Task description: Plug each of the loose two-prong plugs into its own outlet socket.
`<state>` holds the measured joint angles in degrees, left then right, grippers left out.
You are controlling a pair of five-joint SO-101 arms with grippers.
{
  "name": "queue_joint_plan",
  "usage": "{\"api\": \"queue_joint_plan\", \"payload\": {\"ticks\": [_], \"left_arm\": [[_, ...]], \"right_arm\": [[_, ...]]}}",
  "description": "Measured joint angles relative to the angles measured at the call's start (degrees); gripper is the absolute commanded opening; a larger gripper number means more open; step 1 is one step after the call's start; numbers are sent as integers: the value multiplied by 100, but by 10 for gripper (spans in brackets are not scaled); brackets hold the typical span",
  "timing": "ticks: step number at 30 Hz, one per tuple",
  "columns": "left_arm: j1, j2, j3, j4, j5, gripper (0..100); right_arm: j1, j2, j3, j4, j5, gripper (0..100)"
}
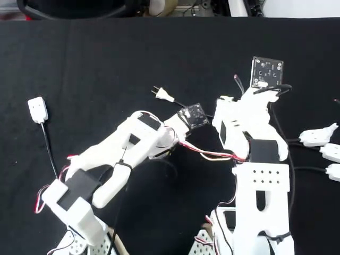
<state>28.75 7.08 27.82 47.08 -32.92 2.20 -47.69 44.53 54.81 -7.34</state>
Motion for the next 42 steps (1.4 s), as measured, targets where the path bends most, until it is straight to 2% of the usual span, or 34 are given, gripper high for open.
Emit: {"api": "queue_joint_plan", "payload": {"ticks": [10, 15, 19, 25, 28, 32, 36, 39, 42], "left_arm": [[9, -765, 624, 35, 316, 191], [158, -1380, 1108, 35, 325, 191], [475, -2031, 1600, 35, 334, 191], [396, -3481, 2409, 88, 387, 191], [-114, -4413, 2743, 88, 396, 191], [-1213, -5697, 3200, 97, 580, 193], [-2523, -6936, 3851, 176, 1037, 193], [-3314, -7745, 4448, 211, 1064, 195], [-3921, -8457, 5116, 229, 1081, 193]], "right_arm": [[9, 0, 0, 0, 0, 12], [360, 0, -114, 88, 0, 12], [457, 0, -141, 185, 0, 12], [492, 0, -141, 211, 0, 12], [492, 0, -141, 396, 0, 12], [343, 0, 53, 607, 0, 12], [-519, 0, 870, 563, 0, 12], [-1327, 0, 1521, 299, -123, 12], [-1837, 0, 2031, -35, -457, 12]]}}
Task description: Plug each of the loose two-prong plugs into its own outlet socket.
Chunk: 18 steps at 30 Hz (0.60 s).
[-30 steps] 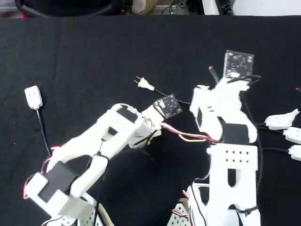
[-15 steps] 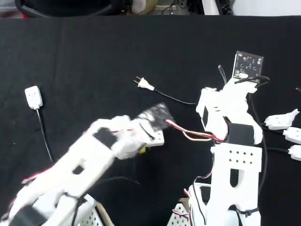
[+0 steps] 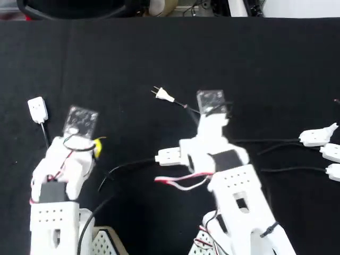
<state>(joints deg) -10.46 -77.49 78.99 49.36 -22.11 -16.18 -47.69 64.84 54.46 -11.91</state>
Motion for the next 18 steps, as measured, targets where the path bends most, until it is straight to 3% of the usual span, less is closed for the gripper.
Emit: {"api": "queue_joint_plan", "payload": {"ticks": [9, 18], "left_arm": [[-1055, -1793, 1538, 88, -264, 195], [-1125, -2629, 1600, 1037, -598, 195]], "right_arm": [[-457, 0, 360, -413, -176, 12], [-299, 0, 360, -413, -246, 12]]}}
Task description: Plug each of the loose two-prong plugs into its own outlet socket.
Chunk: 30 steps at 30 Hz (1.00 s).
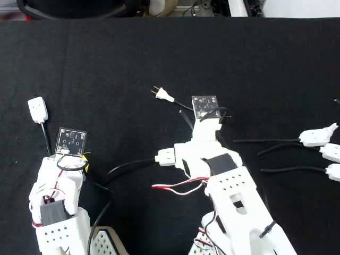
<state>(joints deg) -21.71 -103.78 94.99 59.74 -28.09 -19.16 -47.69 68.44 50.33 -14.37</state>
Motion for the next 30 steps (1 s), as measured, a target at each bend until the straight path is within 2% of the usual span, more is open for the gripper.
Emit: {"api": "queue_joint_plan", "payload": {"ticks": [24, 30], "left_arm": [[0, 0, 0, 18, -26, 194], [0, 0, 0, 18, -26, 194]], "right_arm": [[35, 44, 79, -53, 62, 12], [35, 44, 237, -360, 132, 12]]}}
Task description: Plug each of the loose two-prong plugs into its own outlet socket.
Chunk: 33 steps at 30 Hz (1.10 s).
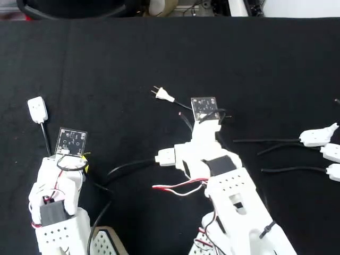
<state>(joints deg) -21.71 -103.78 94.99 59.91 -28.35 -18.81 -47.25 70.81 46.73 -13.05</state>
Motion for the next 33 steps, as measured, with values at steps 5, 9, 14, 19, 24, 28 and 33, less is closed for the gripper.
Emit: {"api": "queue_joint_plan", "payload": {"ticks": [5, 9, 14, 19, 24, 28, 33], "left_arm": [[0, 0, 0, 0, 0, 194], [0, 0, 0, 0, 0, 194], [0, 0, 0, 0, 0, 194], [0, 0, 0, 0, 0, 193], [0, 0, 0, 0, 0, 192], [0, 0, 44, 0, -9, 192], [0, 0, 44, 0, -9, 193]], "right_arm": [[0, 0, 44, -9, 0, 12], [0, 0, 88, -9, 0, 12], [0, 0, 149, -62, 0, 12], [-211, 141, 185, -97, 0, 12], [-404, 941, -70, -229, 9, 12], [-404, 1644, -440, -246, 176, 12], [193, 1908, -949, 246, 721, 12]]}}
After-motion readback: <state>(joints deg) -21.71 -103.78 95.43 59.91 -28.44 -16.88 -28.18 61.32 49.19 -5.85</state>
